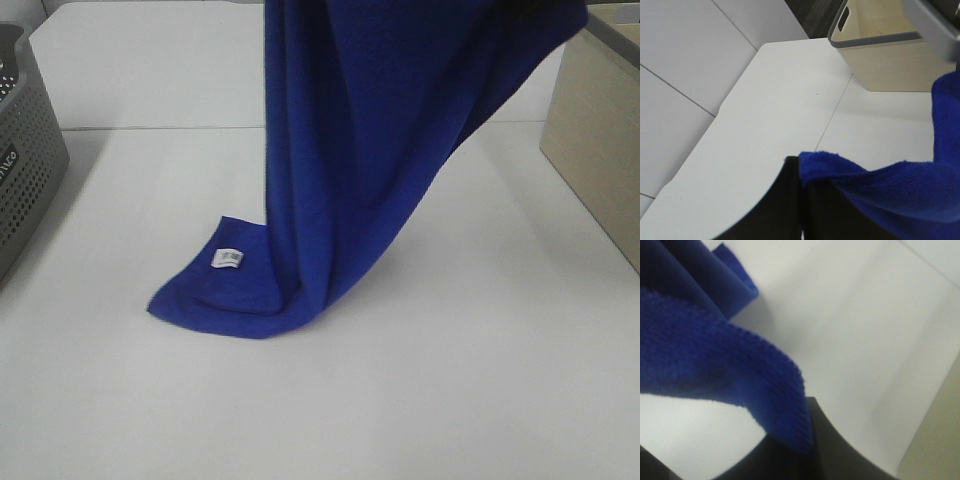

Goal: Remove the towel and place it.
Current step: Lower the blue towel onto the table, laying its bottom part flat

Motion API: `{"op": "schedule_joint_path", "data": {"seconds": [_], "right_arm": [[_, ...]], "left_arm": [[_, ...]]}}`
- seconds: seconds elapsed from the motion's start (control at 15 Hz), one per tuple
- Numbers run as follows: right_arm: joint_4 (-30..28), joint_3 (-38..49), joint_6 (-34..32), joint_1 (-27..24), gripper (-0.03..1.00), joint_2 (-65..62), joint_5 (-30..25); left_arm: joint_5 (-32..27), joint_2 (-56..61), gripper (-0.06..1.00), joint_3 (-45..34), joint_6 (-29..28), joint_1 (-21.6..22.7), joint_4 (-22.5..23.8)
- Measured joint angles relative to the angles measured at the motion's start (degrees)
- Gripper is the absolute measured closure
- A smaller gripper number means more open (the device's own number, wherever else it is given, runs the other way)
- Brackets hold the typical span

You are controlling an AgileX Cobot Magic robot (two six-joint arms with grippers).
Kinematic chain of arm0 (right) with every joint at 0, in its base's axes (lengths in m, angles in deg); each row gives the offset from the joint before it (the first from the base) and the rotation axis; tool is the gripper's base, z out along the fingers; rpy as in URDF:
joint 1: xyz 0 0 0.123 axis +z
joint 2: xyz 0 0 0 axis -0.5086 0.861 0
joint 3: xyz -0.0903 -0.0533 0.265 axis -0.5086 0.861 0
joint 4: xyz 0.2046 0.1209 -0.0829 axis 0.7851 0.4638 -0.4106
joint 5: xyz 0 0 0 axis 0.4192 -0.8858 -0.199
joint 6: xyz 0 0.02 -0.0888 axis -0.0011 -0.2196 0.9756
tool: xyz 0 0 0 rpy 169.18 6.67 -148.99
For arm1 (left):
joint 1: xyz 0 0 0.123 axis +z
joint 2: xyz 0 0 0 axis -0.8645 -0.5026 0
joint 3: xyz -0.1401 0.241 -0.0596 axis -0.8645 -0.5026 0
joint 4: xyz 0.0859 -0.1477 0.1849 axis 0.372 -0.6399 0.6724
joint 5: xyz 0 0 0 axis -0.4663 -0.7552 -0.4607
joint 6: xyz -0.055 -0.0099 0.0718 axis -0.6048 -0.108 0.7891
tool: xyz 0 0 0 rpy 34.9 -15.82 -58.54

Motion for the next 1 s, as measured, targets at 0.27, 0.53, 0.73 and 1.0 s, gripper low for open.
{"op": "schedule_joint_path", "data": {"seconds": [0.27,0.53,0.73,1.0], "right_arm": [[-2.29,-6.53,-0.17,0.00,0.95,0.00,-0.34],[2.35,-6.65,-0.11,0.00,0.95,0.00,-0.92],[6.99,-2.52,-4.18,0.00,0.95,-2.69,-0.86],[9.34,1.26,-7.39,0.00,0.95,-5.56,-0.97]], "left_arm": [[-5.44,0.80,0.94,0.00,-6.93,0.00,13.81],[-13.01,1.60,0.94,0.00,-9.68,0.00,14.50],[-22.69,5.56,0.94,0.00,-19.65,0.00,13.92],[-28.36,6.30,0.94,0.06,-31.46,0.00,10.94]]}}
